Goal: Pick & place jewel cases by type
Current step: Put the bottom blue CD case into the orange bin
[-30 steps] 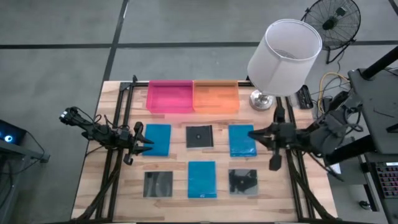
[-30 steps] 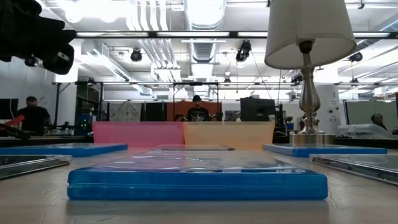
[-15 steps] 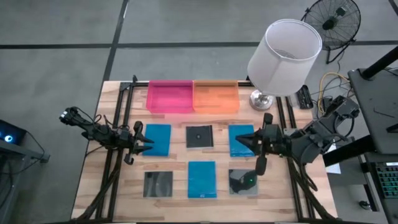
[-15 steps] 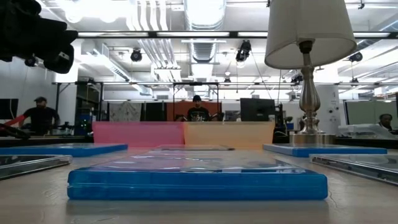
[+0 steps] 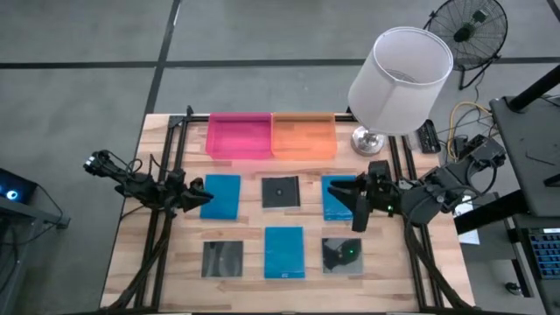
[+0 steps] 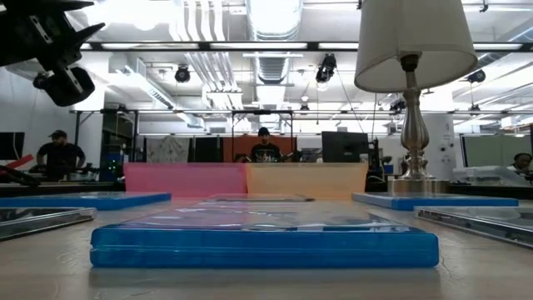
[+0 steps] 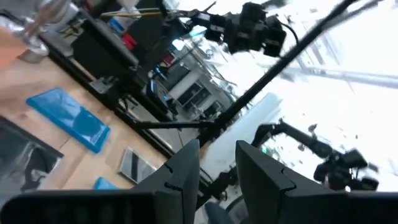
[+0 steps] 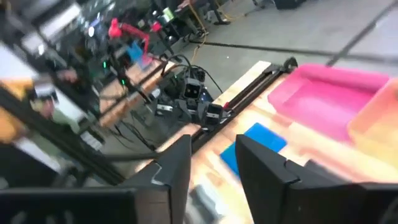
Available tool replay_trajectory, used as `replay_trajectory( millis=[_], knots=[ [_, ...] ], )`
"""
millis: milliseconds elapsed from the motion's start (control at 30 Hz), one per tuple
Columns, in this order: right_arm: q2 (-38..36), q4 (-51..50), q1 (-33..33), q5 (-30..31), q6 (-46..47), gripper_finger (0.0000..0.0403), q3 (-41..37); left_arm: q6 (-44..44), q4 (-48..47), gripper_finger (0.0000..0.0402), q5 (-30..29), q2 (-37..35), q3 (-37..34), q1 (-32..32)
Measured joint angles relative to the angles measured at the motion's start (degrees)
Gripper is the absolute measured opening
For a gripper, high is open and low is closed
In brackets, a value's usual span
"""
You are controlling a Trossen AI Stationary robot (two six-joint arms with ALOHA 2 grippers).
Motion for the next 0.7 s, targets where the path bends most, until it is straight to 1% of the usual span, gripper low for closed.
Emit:
replay_trajectory(
  millis=[67,233,333,400,600,700],
  knots=[
    [0.00,-0.04,-0.80,0.00,3.25,0.0135,0.00,-1.35,0.04,0.0087,0.00,0.00,0.00,0.02],
    [0.74,-0.02,-2.79,0.14,6.48,0.0161,0.00,-4.26,0.09,0.0087,0.01,0.00,0.00,0.02],
    [1.57,-0.02,-3.94,-0.08,9.18,0.0180,-0.02,-10.64,0.41,0.0087,0.02,0.00,0.00,0.02],
    [2.14,0.00,-4.43,-0.89,9.88,0.0192,-0.02,-13.40,0.44,0.0087,0.05,0.00,0.00,0.02],
    [3.38,-0.02,-5.02,-3.02,13.32,0.0230,-0.05,-13.44,3.34,0.0087,0.56,0.00,0.23,-0.02],
    [3.74,-0.02,-5.01,-4.38,13.63,0.0252,-0.09,-12.95,4.64,0.0087,0.59,0.00,2.03,-0.02]
  ],
)
